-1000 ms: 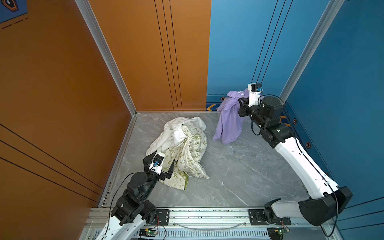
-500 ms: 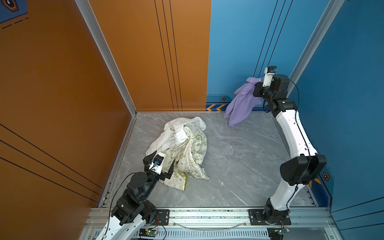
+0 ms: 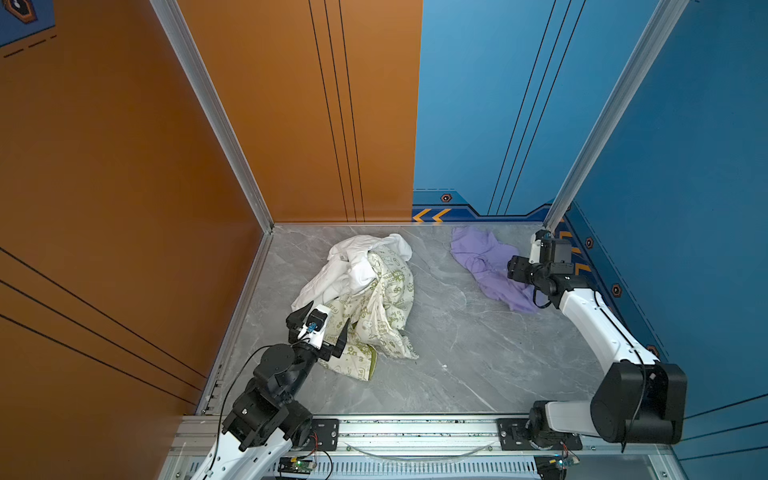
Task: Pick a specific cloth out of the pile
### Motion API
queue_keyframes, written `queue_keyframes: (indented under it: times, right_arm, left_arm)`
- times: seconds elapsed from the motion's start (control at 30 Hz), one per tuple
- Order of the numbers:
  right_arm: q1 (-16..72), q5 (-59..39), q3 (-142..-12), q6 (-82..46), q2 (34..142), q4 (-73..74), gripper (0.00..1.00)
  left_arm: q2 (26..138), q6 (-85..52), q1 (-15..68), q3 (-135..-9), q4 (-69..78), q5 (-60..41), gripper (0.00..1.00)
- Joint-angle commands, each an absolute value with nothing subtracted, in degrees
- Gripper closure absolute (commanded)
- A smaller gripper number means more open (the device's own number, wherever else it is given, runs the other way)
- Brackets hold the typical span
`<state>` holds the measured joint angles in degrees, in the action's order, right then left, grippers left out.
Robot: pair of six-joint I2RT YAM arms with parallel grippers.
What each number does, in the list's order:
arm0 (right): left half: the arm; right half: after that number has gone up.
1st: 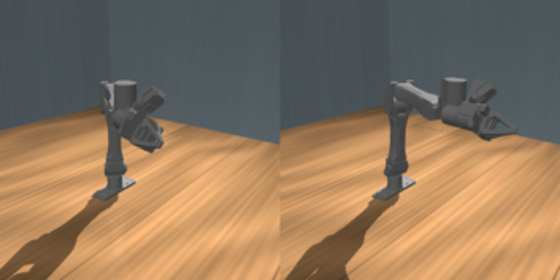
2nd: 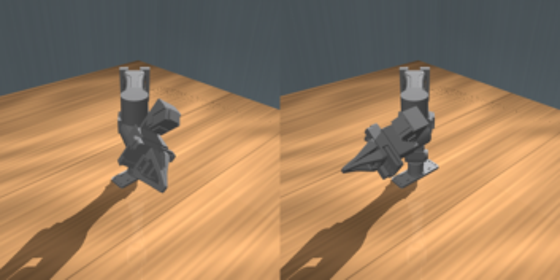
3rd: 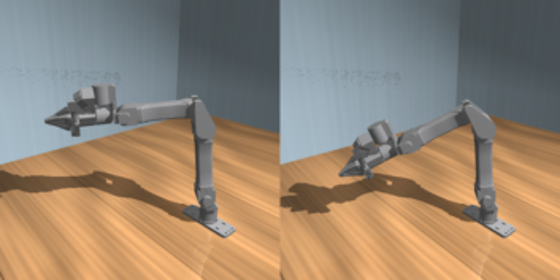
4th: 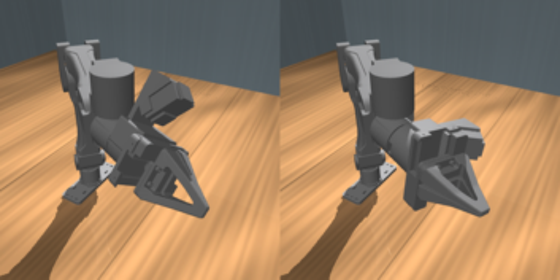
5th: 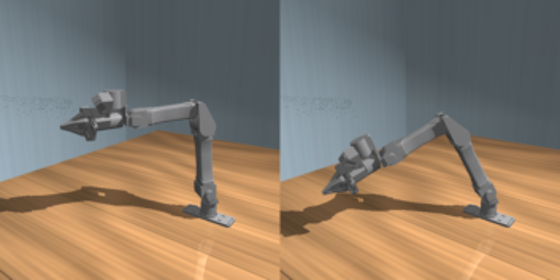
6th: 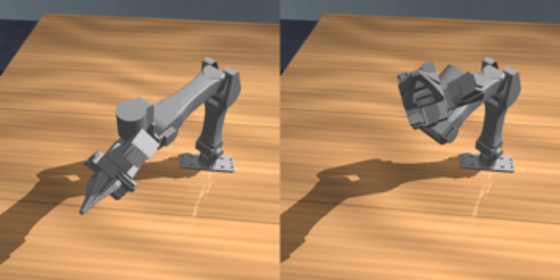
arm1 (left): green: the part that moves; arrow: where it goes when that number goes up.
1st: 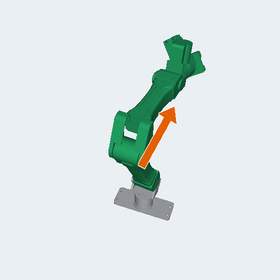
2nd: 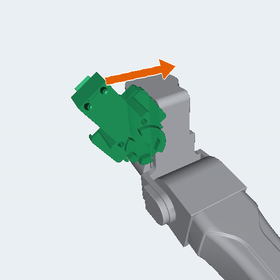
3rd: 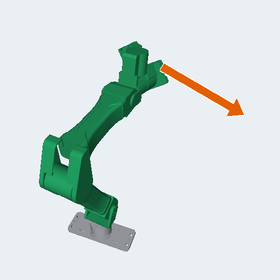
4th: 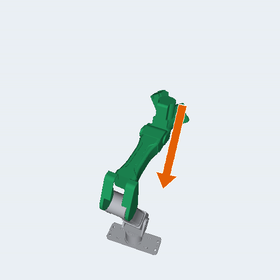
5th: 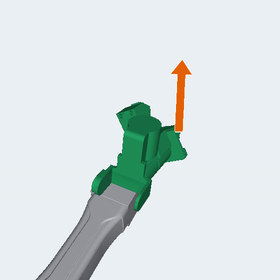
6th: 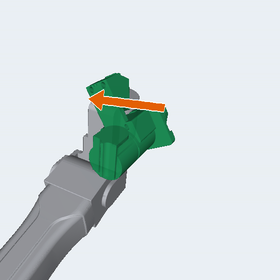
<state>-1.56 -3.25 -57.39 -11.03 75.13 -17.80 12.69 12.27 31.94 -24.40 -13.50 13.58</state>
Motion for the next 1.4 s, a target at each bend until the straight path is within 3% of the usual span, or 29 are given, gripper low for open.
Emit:
queue_keyframes:
  times: [0.0,0.33,1.0,1.37]
  right_arm:
    - [-0.6,-4.2,-57.2,-13.3,69.8,-15.0,0.09]
    - [3.8,-7.1,-67.9,-12.7,81.2,-23.4,0.00]
    - [0.2,-12.4,-58.7,-20.8,95.7,-23.5,0.00]
    - [-0.9,-15.2,-56.4,-23.3,96.7,-23.4,0.00]
  left_arm:
    - [12.5,12.8,32.3,-23.9,-12.6,12.6,0.02]
    - [11.9,12.8,32.3,-23.9,-12.7,13.0,0.02]
    - [12.2,12.9,32.2,-23.9,-12.7,13.1,0.02]
    - [13.0,12.7,32.2,-24.0,-13.2,15.4,0.02]
